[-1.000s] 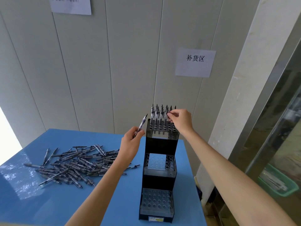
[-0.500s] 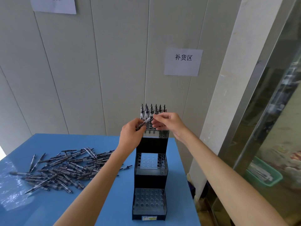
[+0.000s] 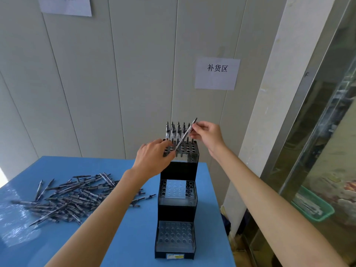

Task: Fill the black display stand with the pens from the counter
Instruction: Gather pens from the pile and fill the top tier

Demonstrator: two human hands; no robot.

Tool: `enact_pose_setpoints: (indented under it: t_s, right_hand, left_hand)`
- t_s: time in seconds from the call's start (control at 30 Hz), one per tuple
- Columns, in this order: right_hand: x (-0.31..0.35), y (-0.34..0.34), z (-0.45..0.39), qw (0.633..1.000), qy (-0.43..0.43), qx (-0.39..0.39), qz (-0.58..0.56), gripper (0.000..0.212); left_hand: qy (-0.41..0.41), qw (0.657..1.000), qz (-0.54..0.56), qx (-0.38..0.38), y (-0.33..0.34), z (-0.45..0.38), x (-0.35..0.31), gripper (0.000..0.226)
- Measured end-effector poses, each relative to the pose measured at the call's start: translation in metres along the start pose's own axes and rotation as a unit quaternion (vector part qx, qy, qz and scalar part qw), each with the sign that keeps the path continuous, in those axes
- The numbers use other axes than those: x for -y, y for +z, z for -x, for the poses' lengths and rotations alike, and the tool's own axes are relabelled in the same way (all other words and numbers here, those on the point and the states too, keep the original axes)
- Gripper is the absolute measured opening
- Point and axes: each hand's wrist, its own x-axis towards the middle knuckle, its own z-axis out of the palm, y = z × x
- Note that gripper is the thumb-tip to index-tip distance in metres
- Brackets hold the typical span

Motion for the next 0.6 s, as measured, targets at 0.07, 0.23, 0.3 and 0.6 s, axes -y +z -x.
enact_pose_setpoints:
  t_s: [0.07,0.23,0.3,0.6]
  right_hand:
    - [0.005,-0.001,-0.009,0.997,-0.039,-0.027,0.053,0.007]
    - [0.012,-0.002,-0.026,0.974,-0.117,-0.070,0.181,0.009]
    - [0.009,-0.001,-0.028,0.965,-0.130,-0.065,0.220,0.008]
    - [-0.010,0.006,-0.024,0.944,-0.138,-0.041,0.295,0.012]
  left_hand:
    - [0.010,0.999,-0.045,0.009,-0.003,0.000,0.006,0.049]
    - [0.010,0.996,-0.090,0.021,-0.010,0.002,0.014,0.057]
    - [0.005,0.996,-0.092,0.022,-0.012,0.004,0.015,0.056]
    - [-0.019,0.998,-0.052,0.035,-0.014,0.011,0.021,0.054]
